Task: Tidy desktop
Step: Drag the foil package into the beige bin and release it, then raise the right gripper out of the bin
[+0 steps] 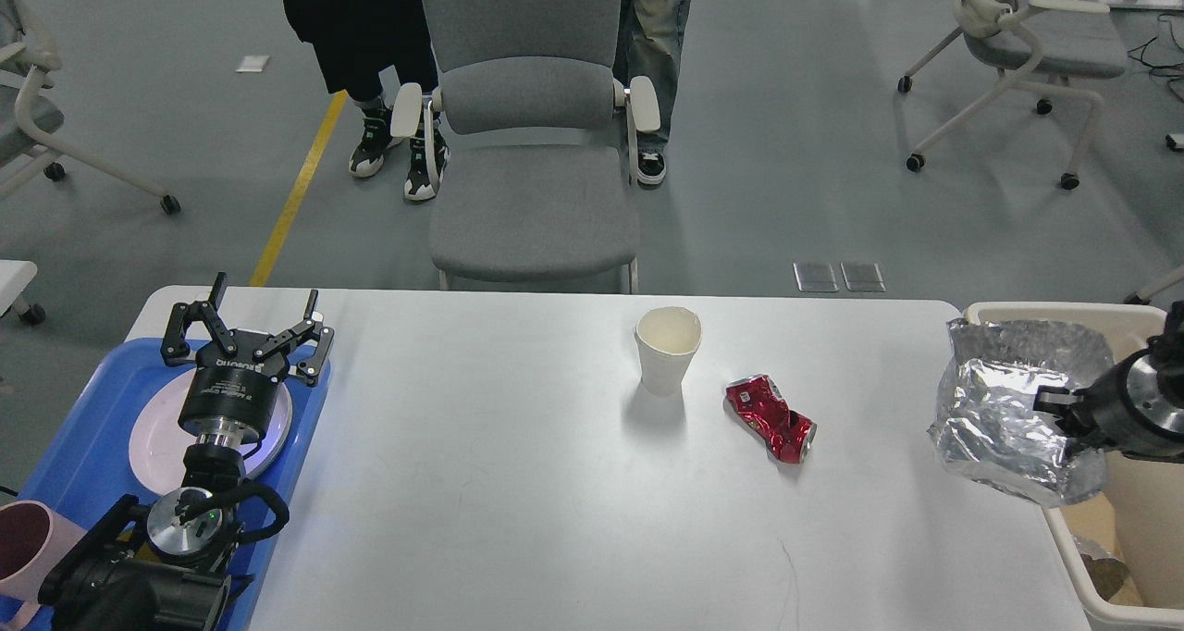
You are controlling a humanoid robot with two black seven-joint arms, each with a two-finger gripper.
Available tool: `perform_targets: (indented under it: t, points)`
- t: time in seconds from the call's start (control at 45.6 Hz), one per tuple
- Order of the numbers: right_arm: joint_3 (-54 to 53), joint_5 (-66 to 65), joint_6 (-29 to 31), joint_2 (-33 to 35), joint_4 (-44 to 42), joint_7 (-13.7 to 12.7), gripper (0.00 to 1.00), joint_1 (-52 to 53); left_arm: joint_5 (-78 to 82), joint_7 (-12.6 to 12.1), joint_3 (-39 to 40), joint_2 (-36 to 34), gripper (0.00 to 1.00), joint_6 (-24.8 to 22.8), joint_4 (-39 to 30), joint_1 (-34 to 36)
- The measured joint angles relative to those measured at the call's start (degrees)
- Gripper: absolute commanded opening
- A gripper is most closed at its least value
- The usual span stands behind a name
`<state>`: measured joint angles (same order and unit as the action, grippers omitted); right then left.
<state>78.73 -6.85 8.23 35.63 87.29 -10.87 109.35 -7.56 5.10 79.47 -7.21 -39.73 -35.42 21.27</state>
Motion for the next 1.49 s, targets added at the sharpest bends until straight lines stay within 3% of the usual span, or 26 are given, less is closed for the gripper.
perform_targets:
  t: [0.175, 0.373, 0.592, 0.811, 1.008, 1.205, 1.315, 1.49]
  points:
    - [6.04, 0.17, 3.84, 1.54, 6.3, 1.96, 0.0, 10.1, -0.01, 0.0, 0.0, 0.0, 0.96, 0.0, 0.0, 0.0]
    - [9.19, 0.06, 4.36, 5.78, 3.51, 2.85, 0.0, 10.74, 0.01, 0.0, 0.0, 0.0, 0.96, 0.0, 0.0, 0.0]
    - [6.44, -0.75, 4.84, 12.68, -14.18, 2.41, 0.0, -2.23, 0.0, 0.0, -0.01, 0.0, 0.96, 0.0, 0.0, -0.03]
    - [-9.79, -0.8, 4.67, 14.89, -34.87, 2.42, 0.0, -26.24, 0.0, 0.0, -0.02, 0.0, 0.96, 0.0, 0.0, -0.08]
    - [-27.57, -0.78, 2.87, 5.71, -59.35, 2.3, 0.0, -54.82, 0.01, 0.0, -0.02, 0.0, 0.96, 0.0, 0.0, -0.04]
    - [-33.93, 0.0, -3.0, -7.77, -82.23, 2.04, 0.0, -73.73, 0.0, 0.0, -0.01, 0.0, 0.96, 0.0, 0.0, -0.01]
    - [-34.7, 0.07, -7.43, -11.96, -86.92, 1.07, 0.0, -77.88, 0.0, 0.0, -0.01, 0.0, 0.96, 0.0, 0.0, 0.0]
    - [-34.98, 0.15, -9.82, -13.26, -87.78, -0.58, 0.0, -79.25, 0.0, 0.0, -0.01, 0.0, 0.96, 0.0, 0.0, 0.0]
